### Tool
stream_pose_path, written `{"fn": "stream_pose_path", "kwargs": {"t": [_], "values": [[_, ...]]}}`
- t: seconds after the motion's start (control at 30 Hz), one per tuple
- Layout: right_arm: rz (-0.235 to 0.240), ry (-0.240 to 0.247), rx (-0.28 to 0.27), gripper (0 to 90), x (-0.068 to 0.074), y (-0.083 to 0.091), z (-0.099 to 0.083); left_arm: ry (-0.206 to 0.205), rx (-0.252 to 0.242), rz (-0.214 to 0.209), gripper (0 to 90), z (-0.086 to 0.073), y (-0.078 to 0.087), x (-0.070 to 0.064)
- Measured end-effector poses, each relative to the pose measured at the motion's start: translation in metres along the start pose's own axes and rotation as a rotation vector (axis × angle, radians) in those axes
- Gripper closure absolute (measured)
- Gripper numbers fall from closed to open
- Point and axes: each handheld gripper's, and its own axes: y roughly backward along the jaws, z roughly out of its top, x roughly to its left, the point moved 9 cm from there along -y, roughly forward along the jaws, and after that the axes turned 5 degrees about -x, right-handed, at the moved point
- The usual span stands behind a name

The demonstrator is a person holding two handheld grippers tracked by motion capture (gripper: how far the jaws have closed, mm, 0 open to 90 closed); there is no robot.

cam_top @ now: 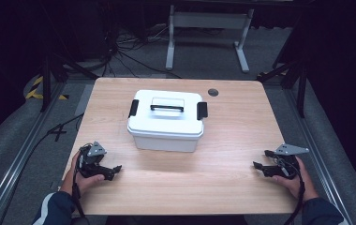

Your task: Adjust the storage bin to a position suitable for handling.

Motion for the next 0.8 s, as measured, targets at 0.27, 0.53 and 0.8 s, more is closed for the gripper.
{"fn": "stream_pose_path", "kwargs": {"t": [0.27,0.53,0.8], "values": [[0.034,0.017,0.033,36.9,0.003,0.005,0.001,-0.003,-0.003,-0.003,0.5,0.000,0.000,0.000],[0.085,0.055,0.018,34.6,0.017,0.011,0.014,0.006,-0.006,-0.006,0.5,-0.002,0.001,0.001],[0.106,0.092,-0.021,41.2,0.023,0.022,0.037,0.005,-0.007,-0.007,0.5,-0.002,0.001,0.001]]}}
